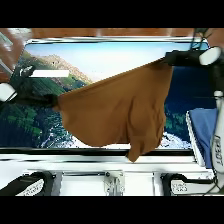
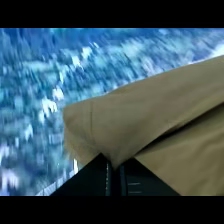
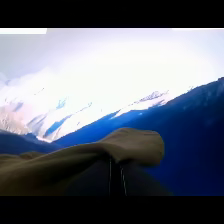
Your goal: Fold the shirts.
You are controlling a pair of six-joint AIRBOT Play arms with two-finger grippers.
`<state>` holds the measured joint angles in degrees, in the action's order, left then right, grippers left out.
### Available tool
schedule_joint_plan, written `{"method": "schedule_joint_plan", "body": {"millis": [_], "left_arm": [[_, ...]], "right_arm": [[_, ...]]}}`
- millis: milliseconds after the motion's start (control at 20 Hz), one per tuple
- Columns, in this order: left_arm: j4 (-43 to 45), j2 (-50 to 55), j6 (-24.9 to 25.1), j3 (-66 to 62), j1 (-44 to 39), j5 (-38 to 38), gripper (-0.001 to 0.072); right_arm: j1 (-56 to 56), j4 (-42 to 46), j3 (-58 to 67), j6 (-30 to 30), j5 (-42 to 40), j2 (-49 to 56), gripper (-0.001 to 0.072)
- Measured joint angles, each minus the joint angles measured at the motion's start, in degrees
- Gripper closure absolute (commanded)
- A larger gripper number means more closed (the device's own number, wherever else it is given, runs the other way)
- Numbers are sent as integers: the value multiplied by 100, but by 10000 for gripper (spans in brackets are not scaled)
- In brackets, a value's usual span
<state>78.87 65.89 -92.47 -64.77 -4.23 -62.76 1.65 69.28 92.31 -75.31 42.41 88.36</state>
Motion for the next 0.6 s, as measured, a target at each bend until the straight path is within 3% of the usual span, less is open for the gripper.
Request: {"method": "schedule_joint_plan", "body": {"millis": [200, 350, 400, 450, 500, 550, 600], "left_arm": [[-149, 1403, 131, -887, 2, 966, 664], [-640, 2238, 162, -1279, -2, 1333, 658], [-817, 2455, 166, -1340, -9, 1333, 532], [-1005, 2658, 168, -1388, -9, 1290, 296], [-1156, 2789, 170, -1425, -2, 1200, 101], [-1285, 2887, 170, -1464, 42, 1049, 96], [-1357, 2935, 175, -1521, 118, 846, 96]], "right_arm": [[-170, 0, -7, -487, -1040, 643, 647], [-210, 0, -4, -826, -1104, 946, 646], [-225, -7, -4, -927, -964, 1029, 628], [-229, -13, -4, -1005, -809, 1093, 516], [-236, -17, -7, -1082, -669, 1126, 218], [-229, -33, 2, -1110, -531, 1121, 93], [-203, -46, 15, -1126, -389, 1075, 93]]}}
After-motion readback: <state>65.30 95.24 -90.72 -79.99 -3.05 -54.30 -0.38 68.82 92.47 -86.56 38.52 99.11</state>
